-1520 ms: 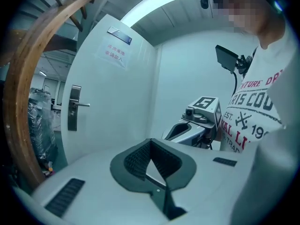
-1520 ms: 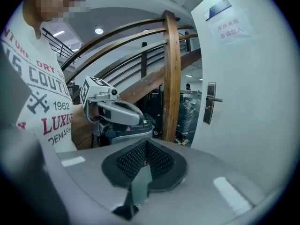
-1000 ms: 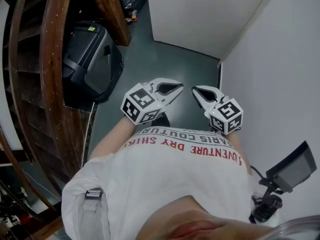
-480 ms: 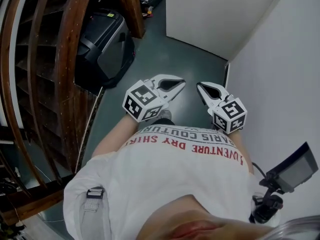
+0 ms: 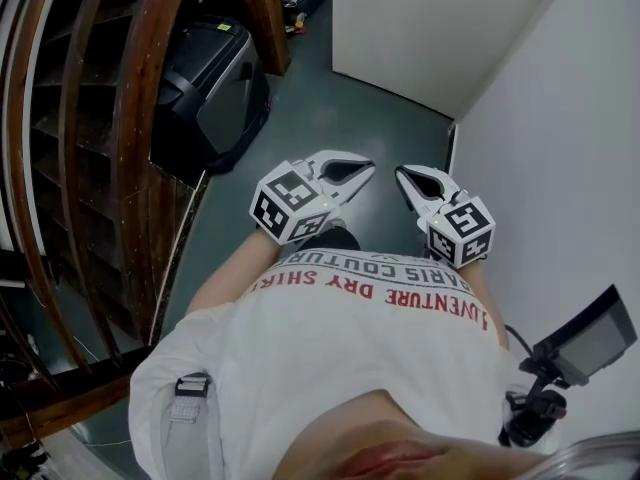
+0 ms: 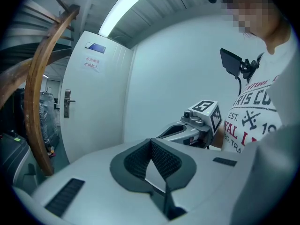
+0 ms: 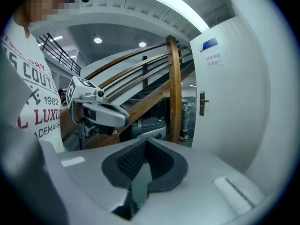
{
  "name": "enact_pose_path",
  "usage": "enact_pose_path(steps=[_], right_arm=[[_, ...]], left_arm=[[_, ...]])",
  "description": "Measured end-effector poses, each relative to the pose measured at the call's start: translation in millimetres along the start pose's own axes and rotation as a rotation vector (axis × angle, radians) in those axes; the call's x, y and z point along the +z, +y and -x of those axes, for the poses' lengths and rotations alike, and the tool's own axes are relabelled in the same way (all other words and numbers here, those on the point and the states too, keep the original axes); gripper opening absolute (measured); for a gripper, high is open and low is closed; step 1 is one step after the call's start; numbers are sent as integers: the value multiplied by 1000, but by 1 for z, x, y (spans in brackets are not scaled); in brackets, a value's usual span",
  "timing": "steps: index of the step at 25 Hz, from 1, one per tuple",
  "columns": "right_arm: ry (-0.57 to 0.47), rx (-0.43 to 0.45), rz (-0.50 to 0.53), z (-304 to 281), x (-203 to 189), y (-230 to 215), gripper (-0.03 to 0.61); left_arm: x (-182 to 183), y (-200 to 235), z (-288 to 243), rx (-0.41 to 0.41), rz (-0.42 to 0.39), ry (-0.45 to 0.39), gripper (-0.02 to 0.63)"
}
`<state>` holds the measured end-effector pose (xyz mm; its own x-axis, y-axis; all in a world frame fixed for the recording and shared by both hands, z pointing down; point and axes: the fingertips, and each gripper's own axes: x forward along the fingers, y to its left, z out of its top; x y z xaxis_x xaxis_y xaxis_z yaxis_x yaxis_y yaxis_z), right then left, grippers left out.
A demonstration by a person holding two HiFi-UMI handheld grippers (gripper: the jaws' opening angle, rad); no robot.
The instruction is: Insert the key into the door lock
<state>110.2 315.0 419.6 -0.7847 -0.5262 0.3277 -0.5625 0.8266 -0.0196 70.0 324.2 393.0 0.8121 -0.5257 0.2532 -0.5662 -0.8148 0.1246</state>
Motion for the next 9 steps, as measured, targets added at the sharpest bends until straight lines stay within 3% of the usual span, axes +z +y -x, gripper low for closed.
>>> enact_pose_path(steps=[9], right_arm=[[11, 8, 20, -1, 0, 4, 2]], left_arm=[[0, 0, 4, 9, 4, -12, 2]])
